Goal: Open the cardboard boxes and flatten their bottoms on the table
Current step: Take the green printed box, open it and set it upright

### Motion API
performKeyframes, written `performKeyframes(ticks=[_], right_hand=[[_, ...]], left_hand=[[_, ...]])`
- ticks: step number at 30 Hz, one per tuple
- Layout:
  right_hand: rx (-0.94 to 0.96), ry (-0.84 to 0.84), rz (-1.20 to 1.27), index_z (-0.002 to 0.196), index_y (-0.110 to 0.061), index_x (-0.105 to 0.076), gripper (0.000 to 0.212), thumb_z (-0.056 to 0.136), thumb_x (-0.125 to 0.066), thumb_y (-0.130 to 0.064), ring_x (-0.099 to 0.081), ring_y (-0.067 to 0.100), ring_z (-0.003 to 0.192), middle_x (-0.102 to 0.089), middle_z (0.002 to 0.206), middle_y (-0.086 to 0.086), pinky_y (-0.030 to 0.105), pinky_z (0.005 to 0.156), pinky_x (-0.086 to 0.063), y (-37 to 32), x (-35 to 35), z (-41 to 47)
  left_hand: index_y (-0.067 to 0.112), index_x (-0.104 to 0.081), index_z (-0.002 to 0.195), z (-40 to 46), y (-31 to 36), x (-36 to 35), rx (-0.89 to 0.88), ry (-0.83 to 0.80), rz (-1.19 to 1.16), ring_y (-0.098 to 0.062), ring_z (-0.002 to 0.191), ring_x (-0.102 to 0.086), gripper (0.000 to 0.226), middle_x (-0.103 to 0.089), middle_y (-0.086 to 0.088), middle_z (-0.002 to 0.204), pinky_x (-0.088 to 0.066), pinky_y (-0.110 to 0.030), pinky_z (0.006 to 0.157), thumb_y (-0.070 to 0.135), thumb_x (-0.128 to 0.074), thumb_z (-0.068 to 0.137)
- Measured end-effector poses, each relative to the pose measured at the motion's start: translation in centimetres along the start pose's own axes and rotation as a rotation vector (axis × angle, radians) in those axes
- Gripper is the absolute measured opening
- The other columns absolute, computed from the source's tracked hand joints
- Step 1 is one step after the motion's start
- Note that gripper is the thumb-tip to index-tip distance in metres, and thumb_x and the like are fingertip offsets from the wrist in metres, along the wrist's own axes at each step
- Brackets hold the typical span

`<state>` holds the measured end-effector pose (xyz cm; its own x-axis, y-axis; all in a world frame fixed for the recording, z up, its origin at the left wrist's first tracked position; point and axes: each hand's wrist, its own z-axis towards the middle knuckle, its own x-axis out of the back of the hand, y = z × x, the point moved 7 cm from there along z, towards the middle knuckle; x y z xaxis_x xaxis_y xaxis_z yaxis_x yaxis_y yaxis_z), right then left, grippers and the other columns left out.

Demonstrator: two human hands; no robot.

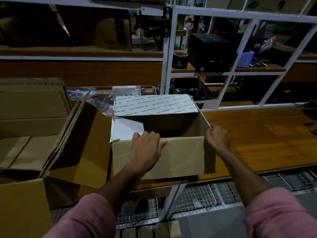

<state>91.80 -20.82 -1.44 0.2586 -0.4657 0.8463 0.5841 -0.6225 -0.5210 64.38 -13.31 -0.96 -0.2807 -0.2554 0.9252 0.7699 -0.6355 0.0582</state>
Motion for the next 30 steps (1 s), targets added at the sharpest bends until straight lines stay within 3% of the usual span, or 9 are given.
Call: performKeyframes(ticks=[3, 6, 10, 13, 16, 19, 22, 26, 30], right_hand=[[0.077, -0.053, -0.103, 0.114, -0.014, -0.063, 0.02, 0.1, -0.052, -0.023, -0.062, 0.027, 0.09, -0.062, 0.1, 0.01, 0.045, 0.078, -0.057, 0.1, 0.3, -0.1], [0.165, -0.044, -0.196, 0.108, -0.011, -0.06, 0.017, 0.101, -0.05, -0.023, -0.06, 0.025, 0.083, -0.061, 0.095, 0.009, 0.039, 0.072, -0.054, -0.3, 0.9, -1.1], [0.463, 0.068, -0.147, 0.118, -0.014, -0.062, 0.04, 0.104, -0.035, -0.04, -0.057, 0.027, 0.117, -0.064, 0.122, 0.011, 0.046, 0.103, -0.045, -2.0, 1.1, -4.5], [0.72, -0.096, -0.161, 0.125, -0.02, -0.063, 0.05, 0.103, -0.035, -0.055, -0.056, 0.022, 0.123, -0.065, 0.127, 0.004, 0.047, 0.112, -0.035, -3.2, -0.6, -7.6], [0.839, -0.155, -0.205, 0.133, -0.026, -0.057, 0.037, 0.099, -0.057, -0.04, -0.056, 0.02, 0.12, -0.064, 0.124, -0.001, 0.043, 0.106, -0.032, -3.6, -0.7, -9.1], [0.801, -0.161, -0.162, 0.125, -0.024, -0.063, 0.028, 0.097, -0.061, -0.024, -0.056, 0.017, 0.109, -0.067, 0.115, -0.004, 0.034, 0.09, -0.029, -3.2, 0.4, -9.0], [0.828, -0.227, -0.114, 0.116, -0.027, -0.067, 0.019, 0.101, -0.056, -0.03, -0.06, 0.015, 0.098, -0.07, 0.104, -0.005, 0.032, 0.083, -0.032, -2.2, 1.1, -8.8], [0.746, -0.383, 0.058, 0.086, -0.021, -0.064, 0.044, 0.105, -0.037, -0.049, -0.06, 0.015, 0.069, -0.064, 0.073, 0.0, 0.036, 0.065, -0.046, -2.7, 2.2, -8.4], [0.73, -0.448, -0.024, 0.09, -0.017, -0.067, 0.038, 0.106, -0.042, -0.041, -0.063, 0.023, 0.08, -0.068, 0.084, 0.004, 0.037, 0.07, -0.046, -6.5, 0.9, -7.5]], left_hand=[[0.03, -0.051, 0.091, -0.1, 0.0, 0.2, -0.029, -0.054, 0.005, -0.017, 0.083, -0.054, 0.036, -0.053, 0.008, 0.084, -0.037, -0.042, 0.086, 0.059, -0.032, 0.102], [0.03, -0.041, 0.086, 0.0, 0.0, 0.5, -0.025, -0.109, 0.003, -0.017, 0.084, -0.053, 0.032, -0.044, 0.01, 0.081, -0.033, -0.043, 0.087, 0.058, -0.035, 0.102], [0.029, -0.041, 0.087, -0.3, 0.4, 0.8, -0.02, -0.128, -0.004, -0.016, 0.08, -0.05, 0.031, -0.048, 0.009, 0.081, -0.03, -0.043, 0.086, 0.056, -0.037, 0.103], [0.028, -0.042, 0.087, -0.8, 0.5, 1.1, -0.022, -0.124, -0.026, -0.014, 0.075, -0.041, 0.03, -0.045, 0.009, 0.078, -0.029, -0.042, 0.084, 0.053, -0.038, 0.103], [0.028, -0.044, 0.086, -1.2, 0.9, 1.5, -0.038, -0.125, -0.042, -0.014, 0.072, -0.042, 0.029, -0.046, 0.01, 0.077, -0.026, -0.039, 0.08, 0.051, -0.04, 0.103], [0.028, -0.043, 0.082, -2.0, 1.8, 1.8, -0.055, -0.132, -0.105, -0.015, 0.07, -0.044, 0.03, -0.047, 0.01, 0.075, -0.031, -0.039, 0.082, 0.05, -0.041, 0.104], [0.027, -0.046, 0.079, -3.0, 2.5, 2.1, -0.07, -0.143, -0.167, -0.014, 0.069, -0.047, 0.033, -0.048, 0.01, 0.073, -0.037, -0.04, 0.084, 0.05, -0.044, 0.103], [0.026, -0.051, 0.078, -2.8, 2.3, 2.9, 0.013, -0.173, -0.207, -0.016, 0.072, -0.046, 0.043, -0.053, 0.007, 0.078, -0.034, -0.037, 0.076, 0.052, -0.031, 0.106], [0.016, -0.064, 0.098, -0.2, 0.9, 2.2, 0.158, -0.229, -0.348, -0.024, 0.087, -0.06, 0.036, -0.067, -0.005, 0.099, -0.049, -0.039, 0.076, 0.04, -0.039, 0.106]])
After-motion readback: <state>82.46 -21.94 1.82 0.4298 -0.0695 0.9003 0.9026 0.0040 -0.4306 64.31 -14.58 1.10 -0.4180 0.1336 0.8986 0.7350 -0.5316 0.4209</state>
